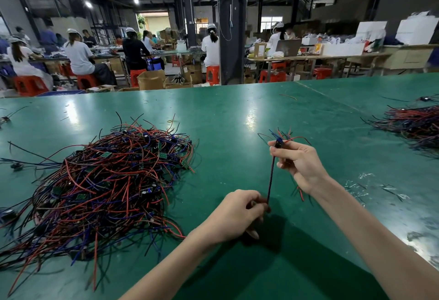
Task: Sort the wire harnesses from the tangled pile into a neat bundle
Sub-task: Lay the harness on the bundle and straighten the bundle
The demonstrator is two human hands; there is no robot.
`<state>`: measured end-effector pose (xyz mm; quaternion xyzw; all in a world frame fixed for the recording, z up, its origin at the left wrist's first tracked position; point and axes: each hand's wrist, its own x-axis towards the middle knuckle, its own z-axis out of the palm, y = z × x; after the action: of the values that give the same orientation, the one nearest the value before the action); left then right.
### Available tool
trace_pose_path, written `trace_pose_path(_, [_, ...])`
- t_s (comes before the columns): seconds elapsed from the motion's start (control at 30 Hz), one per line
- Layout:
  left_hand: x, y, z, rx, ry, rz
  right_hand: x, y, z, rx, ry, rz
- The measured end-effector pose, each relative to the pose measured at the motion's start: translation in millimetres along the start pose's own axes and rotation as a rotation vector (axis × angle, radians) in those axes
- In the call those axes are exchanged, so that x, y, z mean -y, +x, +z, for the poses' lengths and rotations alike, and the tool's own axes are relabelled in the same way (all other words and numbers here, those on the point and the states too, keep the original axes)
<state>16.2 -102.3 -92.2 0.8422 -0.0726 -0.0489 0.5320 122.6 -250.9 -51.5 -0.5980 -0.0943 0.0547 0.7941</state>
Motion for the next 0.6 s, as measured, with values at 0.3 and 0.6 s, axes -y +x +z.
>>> trace_pose_path(0.3, [-14, -9, 3, 0.083, -0.129, 0.174, -4, 5, -6, 0.040, -0.055, 0.108])
trace_pose_path(0.6, [-14, -10, -2, 0.130, -0.328, 0.031, 2, 8, -15, 0.108, -0.042, 0.157])
